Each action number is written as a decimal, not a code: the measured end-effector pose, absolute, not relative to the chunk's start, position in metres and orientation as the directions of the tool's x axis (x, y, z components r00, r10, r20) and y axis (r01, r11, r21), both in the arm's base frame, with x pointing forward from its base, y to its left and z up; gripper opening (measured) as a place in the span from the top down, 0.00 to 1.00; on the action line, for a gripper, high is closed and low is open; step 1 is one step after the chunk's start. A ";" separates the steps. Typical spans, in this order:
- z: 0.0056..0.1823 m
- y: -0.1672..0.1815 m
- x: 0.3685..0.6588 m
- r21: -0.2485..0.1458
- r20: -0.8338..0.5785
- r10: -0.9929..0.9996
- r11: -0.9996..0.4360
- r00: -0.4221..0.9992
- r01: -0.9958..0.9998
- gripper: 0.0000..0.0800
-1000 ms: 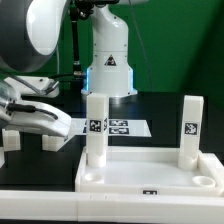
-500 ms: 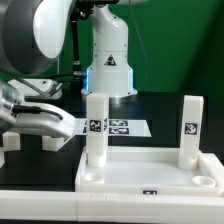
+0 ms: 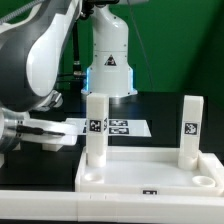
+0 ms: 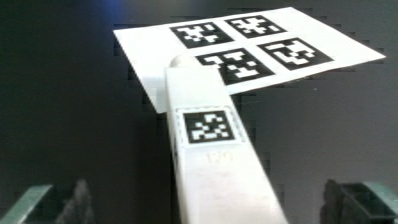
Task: Assemble desk
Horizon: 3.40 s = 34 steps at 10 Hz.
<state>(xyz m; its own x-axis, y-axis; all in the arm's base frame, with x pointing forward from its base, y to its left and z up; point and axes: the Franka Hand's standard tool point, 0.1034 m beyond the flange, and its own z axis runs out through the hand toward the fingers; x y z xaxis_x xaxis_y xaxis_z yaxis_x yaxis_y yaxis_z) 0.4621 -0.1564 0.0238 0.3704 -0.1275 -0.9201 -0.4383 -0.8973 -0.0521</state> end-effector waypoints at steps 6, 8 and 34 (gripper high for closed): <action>0.005 -0.154 0.464 -0.046 -0.898 -0.148 -0.904 0.414 -0.424 0.19; 0.004 -0.150 0.465 -0.050 -0.898 -0.143 -0.906 0.415 -0.421 0.41; 0.079 -0.167 0.444 -0.280 -0.834 0.055 -0.900 0.548 -0.336 0.19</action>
Offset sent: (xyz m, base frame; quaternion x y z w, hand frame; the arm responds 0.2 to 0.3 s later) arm -0.0080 0.0068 -0.0110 -0.0123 0.0141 0.0090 0.9998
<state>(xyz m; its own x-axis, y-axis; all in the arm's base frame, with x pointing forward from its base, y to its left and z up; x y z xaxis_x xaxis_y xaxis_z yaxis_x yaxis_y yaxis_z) 0.4437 -0.1672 0.0789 0.5484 0.0546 -0.8344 -0.3357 -0.8995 -0.2795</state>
